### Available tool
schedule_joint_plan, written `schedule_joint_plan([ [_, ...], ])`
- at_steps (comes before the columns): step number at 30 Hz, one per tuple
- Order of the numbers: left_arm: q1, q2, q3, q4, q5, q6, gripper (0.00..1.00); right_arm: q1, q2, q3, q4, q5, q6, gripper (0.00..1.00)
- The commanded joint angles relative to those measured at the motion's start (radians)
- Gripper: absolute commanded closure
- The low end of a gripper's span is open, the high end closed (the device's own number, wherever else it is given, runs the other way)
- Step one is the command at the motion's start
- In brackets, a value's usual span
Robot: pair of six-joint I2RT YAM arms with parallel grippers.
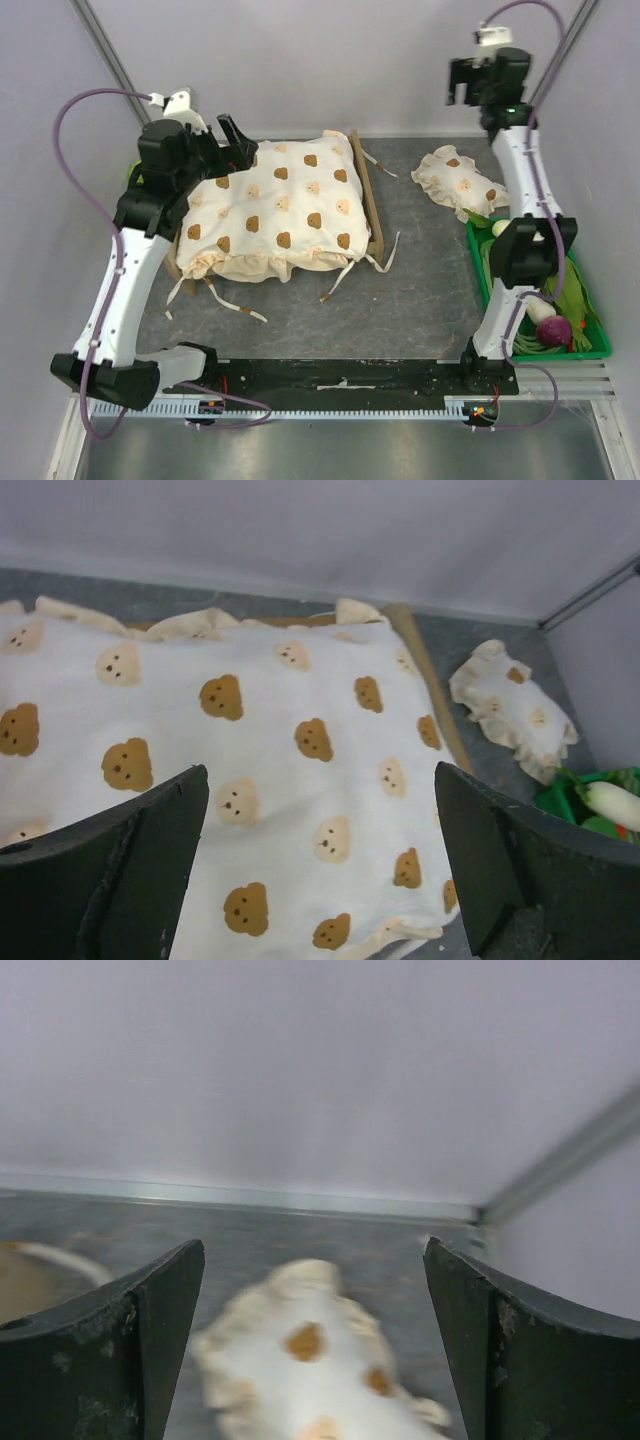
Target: Set up the pet bed
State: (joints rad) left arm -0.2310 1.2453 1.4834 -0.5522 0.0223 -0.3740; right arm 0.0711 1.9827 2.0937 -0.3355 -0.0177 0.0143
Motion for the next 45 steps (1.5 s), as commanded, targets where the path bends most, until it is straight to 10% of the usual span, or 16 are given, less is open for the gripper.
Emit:
schedule_joint_plan([
  [1, 0.002, -0.102, 0.051, -0.058, 0.145, 0.075, 0.0, -0.157, 0.074, 0.041, -0.103, -0.115, -0.221, 0.02],
  [9, 0.002, -0.24, -0.017, -0.168, 0.165, 0.15, 0.0, -0.221, 0.195, -0.076, -0.151, -0.234, -0.554, 0.02],
  [22, 0.004, -0.369, -0.061, -0.344, -0.001, 0.204, 0.0, -0.221, 0.324, -0.178, -0.141, -0.189, -0.525, 0.08],
  [25, 0.004, -0.385, -0.066, -0.362, -0.021, 0.207, 0.0, -0.22, 0.324, -0.176, -0.155, -0.211, -0.517, 0.24],
  [31, 0.005, -0.397, -0.057, -0.365, -0.051, 0.207, 0.0, -0.22, 0.301, -0.139, -0.158, -0.194, -0.456, 0.99],
  [38, 0.005, -0.42, -0.061, -0.371, -0.053, 0.195, 0.0, -0.22, 0.243, -0.052, -0.148, -0.234, -0.355, 1.0],
  [45, 0.005, -0.441, -0.071, -0.367, -0.168, 0.156, 0.0, -0.165, 0.139, 0.175, -0.18, -0.306, 0.192, 1.0],
])
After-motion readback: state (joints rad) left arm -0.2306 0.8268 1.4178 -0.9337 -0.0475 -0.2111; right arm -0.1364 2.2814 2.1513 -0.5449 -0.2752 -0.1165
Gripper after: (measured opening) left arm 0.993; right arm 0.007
